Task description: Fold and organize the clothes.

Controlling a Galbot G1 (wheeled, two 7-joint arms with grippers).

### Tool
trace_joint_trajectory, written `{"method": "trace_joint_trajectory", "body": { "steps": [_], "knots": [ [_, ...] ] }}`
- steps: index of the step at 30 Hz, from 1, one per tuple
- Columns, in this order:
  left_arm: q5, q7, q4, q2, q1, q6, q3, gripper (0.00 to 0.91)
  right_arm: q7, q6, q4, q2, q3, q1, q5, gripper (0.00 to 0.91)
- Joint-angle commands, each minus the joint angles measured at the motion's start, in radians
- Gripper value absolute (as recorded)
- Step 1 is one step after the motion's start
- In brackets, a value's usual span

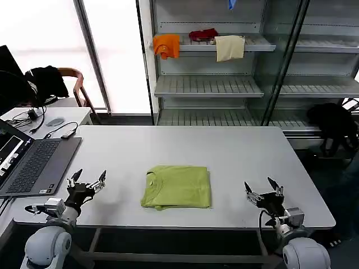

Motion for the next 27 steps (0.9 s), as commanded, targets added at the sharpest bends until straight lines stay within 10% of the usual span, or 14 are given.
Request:
{"method": "trace_joint_trajectory", "body": {
  "steps": [1,27],
  "knots": [
    [-0.040,0.002,-0.001,0.006,0.004,0.013,-0.011,0.907,0.014,0.025,-0.004,-0.002,0.008,0.020,-0.108,0.907],
    [-0.096,-0.009,0.020,0.005,-0.007,0.027,0.001,0.907,0.000,0.057,-0.049,0.024,-0.040,0.099,-0.199,0.907]
  ]
}}
